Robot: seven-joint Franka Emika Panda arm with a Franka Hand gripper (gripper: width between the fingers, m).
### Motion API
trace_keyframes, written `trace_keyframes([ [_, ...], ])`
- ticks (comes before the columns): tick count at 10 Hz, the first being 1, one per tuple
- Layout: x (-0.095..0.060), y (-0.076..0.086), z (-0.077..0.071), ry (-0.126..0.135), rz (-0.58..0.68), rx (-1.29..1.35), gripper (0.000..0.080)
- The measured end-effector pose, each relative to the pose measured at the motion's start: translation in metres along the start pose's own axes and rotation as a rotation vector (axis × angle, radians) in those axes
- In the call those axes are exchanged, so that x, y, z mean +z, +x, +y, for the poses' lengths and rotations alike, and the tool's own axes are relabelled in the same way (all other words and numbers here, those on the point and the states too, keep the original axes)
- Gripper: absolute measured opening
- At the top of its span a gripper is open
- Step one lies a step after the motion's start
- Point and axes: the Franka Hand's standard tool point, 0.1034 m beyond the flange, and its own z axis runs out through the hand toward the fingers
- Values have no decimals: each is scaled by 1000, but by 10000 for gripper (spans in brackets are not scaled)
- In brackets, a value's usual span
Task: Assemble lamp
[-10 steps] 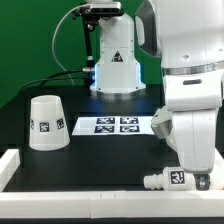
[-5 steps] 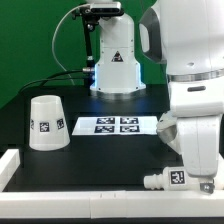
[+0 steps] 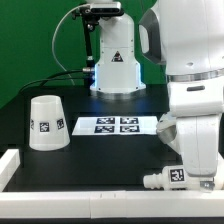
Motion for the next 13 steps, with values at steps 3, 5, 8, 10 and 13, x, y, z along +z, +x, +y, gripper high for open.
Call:
trace_keyframes([
  [3, -2, -2, 2, -2, 1, 10, 564],
  [5, -40, -27, 14, -40, -3, 77, 564],
  [8, -65, -63, 14, -29, 18, 420, 567],
  [10, -65, -61, 13, -14, 19, 579, 567],
  [13, -66, -65, 14, -10, 31, 769, 567],
])
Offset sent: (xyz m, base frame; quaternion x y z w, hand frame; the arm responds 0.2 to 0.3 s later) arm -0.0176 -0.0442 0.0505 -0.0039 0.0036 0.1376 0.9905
